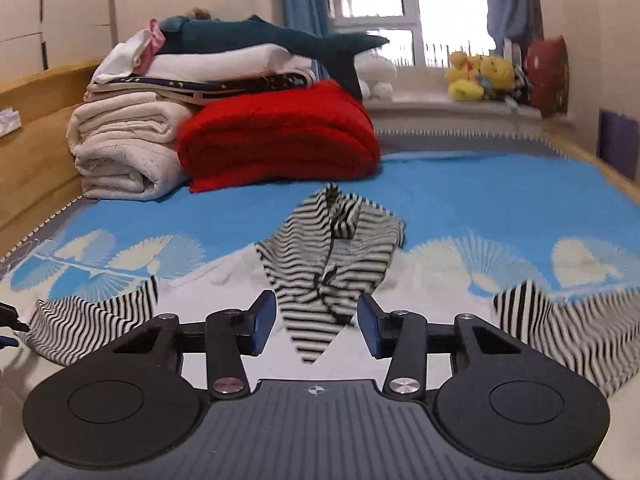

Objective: Fold small clothes

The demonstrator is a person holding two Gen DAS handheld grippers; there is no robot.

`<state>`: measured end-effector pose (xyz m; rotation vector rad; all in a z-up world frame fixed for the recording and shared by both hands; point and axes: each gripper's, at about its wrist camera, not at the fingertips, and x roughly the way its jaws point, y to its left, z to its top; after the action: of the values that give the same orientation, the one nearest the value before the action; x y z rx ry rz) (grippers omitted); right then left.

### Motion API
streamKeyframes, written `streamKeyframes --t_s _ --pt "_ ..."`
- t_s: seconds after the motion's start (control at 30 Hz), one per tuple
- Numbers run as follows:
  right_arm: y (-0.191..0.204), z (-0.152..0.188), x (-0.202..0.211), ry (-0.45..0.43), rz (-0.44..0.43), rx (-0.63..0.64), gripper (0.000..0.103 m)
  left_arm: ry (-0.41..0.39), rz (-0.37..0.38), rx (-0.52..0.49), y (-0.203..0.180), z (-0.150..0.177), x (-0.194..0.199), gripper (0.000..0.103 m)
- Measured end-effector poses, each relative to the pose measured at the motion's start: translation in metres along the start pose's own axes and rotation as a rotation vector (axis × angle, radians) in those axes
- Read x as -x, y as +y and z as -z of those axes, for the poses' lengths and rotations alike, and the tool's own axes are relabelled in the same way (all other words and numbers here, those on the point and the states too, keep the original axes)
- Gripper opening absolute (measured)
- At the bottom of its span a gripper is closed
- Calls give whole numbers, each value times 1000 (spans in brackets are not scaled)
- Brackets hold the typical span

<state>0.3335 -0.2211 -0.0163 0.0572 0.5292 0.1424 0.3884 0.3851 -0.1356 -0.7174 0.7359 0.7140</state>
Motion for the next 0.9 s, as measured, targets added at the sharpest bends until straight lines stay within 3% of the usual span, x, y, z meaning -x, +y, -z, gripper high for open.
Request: streamKeyframes --t_s 0.03,0.07,0.17,0.2,0.3,0.4,0.5,0.53,0.57,0.6,0.63,0.73,0.9 --pt "0 1 -1 5 5 9 47 9 7 20 0 2 -3 13" --pt "-1 1 -2 12 3 6 47 14 10 20 -2 3 -6 3" --pt "-10 2 -6 33 11 -22 47 -78 -38 -70 -27 8 14 1" --pt "-13 2 -6 36 18 -30 47 -130 -16 -120 -43 10 30 1" --pt "-21 1 -5 45 36 -67 47 -242 140 -258 -96 25 86 0" --pt "-31 2 -5 57 61 -107 47 -280 375 -443 -154 70 144 0" --pt "-43 6 -8 80 95 -159 47 -176 651 -652 -205 140 184 1" --pt "-48 8 -10 92 103 -185 47 -73 744 -710 -218 164 189 5" --pt "-54 10 -11 102 111 -209 47 84 829 -767 -231 188 189 13" --pt "-59 11 -13 114 120 -237 47 201 878 -804 -239 206 186 15" --pt "-64 12 -15 120 130 -253 47 255 888 -816 -241 220 185 16" --pt "-77 16 -20 148 152 -315 48 254 780 -765 -239 221 170 25" --pt "-89 29 -38 218 121 -419 48 158 490 -608 -222 176 139 25"
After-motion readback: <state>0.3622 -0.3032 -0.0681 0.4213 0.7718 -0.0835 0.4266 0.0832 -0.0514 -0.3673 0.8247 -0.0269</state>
